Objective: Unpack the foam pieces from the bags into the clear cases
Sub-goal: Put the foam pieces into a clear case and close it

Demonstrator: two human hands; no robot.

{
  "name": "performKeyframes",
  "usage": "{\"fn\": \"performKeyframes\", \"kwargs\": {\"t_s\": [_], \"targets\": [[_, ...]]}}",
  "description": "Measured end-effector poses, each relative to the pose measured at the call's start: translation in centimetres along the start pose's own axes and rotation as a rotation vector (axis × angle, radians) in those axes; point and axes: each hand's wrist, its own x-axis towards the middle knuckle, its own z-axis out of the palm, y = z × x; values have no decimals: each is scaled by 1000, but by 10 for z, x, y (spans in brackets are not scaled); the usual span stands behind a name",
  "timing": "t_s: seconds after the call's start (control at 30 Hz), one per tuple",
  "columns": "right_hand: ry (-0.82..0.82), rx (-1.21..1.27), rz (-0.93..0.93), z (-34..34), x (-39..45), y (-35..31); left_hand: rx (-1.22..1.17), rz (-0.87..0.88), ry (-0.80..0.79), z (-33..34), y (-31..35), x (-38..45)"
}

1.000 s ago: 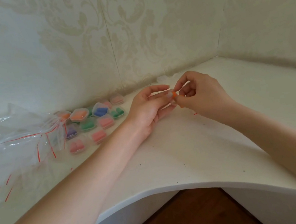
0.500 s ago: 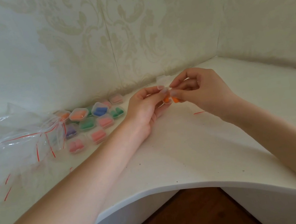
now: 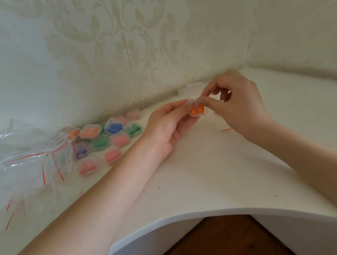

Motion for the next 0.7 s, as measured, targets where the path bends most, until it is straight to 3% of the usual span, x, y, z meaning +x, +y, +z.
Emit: {"fn": "performKeyframes", "kwargs": {"t_s": [0.07,0.17,0.37,0.53,0.7], "targets": [[44,102,62,-2,4,-1,-14,-10,27,0,0,0],[-101,147,130,-2,5,-3,-13,-19,43,1,0,1],[-236,70,35,2,1,1,-171,-132,93,3,8,2],[-292,-51,-4,10,-4,10,-50,-72,141,5,4,2],[-296,20,-65,10,-5,5,38,-40,192,3,0,7]]}}
